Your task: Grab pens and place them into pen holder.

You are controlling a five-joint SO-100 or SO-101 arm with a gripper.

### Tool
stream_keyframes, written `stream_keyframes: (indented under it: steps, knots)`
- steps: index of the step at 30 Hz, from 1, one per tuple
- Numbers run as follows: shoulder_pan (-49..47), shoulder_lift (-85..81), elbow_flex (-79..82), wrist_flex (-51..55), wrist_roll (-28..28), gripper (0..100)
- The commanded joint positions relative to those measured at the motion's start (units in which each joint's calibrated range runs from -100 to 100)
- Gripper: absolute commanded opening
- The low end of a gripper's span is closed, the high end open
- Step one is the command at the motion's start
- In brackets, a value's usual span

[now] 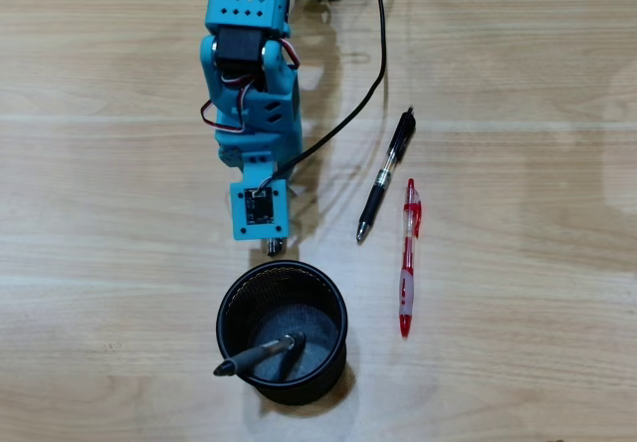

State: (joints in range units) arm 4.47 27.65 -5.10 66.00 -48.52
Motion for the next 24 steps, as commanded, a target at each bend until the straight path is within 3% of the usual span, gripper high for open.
stream_keyframes:
  steps: [1,10,24]
  knots:
    - [0.8,-6.8,-3.5,0.1,0.2,2]
    - [-0.6,-22.9,-8.4,-3.3,1.8,2]
    - [-8.5,-37.3,13.8,-55.9,1.4,2]
